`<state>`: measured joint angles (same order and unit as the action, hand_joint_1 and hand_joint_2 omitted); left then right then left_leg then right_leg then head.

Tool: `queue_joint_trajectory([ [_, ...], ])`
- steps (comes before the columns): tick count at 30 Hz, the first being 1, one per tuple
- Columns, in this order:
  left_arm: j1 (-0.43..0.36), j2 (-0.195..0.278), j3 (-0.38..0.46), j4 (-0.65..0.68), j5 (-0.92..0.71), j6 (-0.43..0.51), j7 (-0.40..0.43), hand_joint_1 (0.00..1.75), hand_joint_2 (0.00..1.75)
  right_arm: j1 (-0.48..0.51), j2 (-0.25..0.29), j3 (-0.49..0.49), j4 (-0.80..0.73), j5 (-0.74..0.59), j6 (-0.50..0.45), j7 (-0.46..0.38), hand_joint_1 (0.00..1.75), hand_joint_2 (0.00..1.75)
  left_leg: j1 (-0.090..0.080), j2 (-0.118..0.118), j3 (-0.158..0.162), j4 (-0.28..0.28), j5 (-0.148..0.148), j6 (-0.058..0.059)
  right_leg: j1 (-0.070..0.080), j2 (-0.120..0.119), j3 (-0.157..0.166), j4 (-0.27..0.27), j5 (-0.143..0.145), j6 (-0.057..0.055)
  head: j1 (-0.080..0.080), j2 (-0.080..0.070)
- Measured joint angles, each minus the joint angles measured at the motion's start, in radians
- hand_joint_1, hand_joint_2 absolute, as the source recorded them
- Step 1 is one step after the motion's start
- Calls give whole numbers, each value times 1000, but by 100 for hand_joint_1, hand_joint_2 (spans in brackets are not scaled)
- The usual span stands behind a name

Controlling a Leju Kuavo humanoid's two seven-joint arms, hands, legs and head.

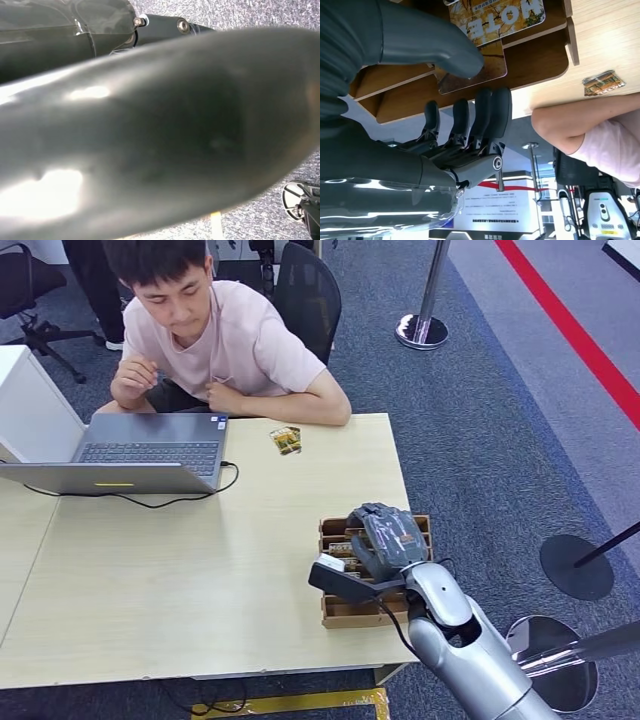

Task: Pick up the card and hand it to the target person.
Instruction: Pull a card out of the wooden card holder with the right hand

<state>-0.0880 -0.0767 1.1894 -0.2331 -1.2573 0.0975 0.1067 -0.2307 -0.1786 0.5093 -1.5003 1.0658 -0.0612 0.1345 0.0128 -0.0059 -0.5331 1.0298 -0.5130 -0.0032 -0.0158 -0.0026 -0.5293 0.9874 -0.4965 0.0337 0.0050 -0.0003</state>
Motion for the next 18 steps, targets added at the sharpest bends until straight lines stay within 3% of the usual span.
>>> queue_joint_trajectory([
  [18,0,0,0,0,0,-2,-3,0,0,0,-2,0,8,1,5,11,97,175,0,0,0,0,0,0,0,0,0,0,0,0,0,0],
])
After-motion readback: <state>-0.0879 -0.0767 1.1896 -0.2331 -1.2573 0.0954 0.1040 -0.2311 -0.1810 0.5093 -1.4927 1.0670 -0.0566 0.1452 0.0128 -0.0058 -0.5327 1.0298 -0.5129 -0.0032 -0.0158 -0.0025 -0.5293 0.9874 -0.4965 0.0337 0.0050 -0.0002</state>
